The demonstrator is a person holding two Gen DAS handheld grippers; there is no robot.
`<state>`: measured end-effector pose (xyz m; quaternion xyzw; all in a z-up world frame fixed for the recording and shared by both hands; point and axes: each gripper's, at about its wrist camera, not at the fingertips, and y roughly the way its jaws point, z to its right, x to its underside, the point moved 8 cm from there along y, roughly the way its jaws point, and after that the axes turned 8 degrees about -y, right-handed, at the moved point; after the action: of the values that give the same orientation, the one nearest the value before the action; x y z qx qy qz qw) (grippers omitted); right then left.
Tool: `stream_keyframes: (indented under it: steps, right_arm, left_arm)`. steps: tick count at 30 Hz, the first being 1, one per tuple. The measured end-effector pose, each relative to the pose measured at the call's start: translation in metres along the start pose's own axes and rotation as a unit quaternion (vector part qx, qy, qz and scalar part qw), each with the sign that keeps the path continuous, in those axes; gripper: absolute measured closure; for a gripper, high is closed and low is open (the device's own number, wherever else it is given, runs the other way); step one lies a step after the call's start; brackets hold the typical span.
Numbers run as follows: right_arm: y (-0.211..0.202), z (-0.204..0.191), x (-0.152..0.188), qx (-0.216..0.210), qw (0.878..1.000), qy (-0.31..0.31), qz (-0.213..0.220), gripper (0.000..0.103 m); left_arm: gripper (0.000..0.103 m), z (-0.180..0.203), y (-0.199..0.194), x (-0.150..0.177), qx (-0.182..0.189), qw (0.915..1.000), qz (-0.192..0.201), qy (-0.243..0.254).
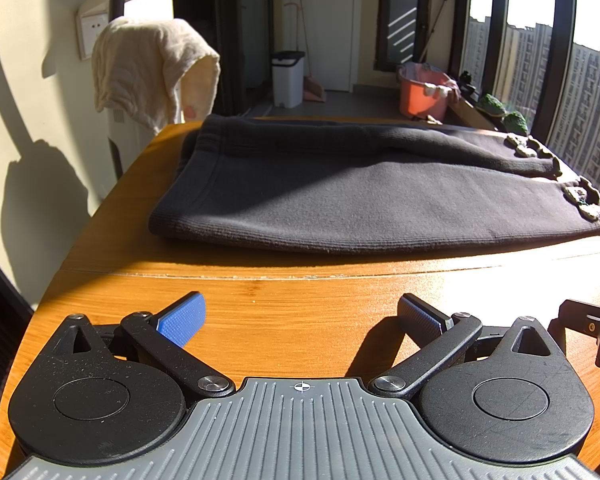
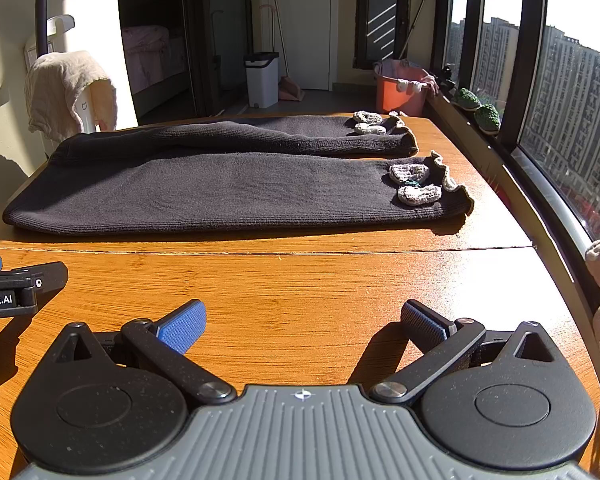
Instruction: Fold clothes
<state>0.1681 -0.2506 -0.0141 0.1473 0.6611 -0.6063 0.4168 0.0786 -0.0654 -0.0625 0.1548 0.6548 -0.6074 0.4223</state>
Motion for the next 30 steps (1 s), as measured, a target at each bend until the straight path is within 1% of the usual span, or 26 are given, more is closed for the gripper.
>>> stream_keyframes:
  steps: [9,17,24,30]
  right_arm:
    - [-0.0007,0.0002,0.0001,0.001,1.000,0.000,0.000,0.000]
    - [0.0005,-0.0001,-0.0011,0.004,1.000,0.001,-0.003,0.000]
    - [0.0029,0.0001,-0.0032,-0.008,1.000,-0.010,-0.002,0.000]
    - [0.0072,-0.0017,-0.0079,-0.039,0.999,-0.037,-0.001,0.000]
  left_arm:
    - [0.000,0.0006,-0.0006,-0.0002,-0.001,1.0000,-0.002,0.001]
    - [0.000,0.0010,-0.0039,0.0020,-0.011,0.9999,-0.007,-0.007]
    - [0.000,0.0005,-0.0048,0.0023,-0.009,0.9999,-0.007,-0.006]
    - [0.000,0.0016,-0.0052,0.0022,-0.001,0.9999,-0.010,0.002]
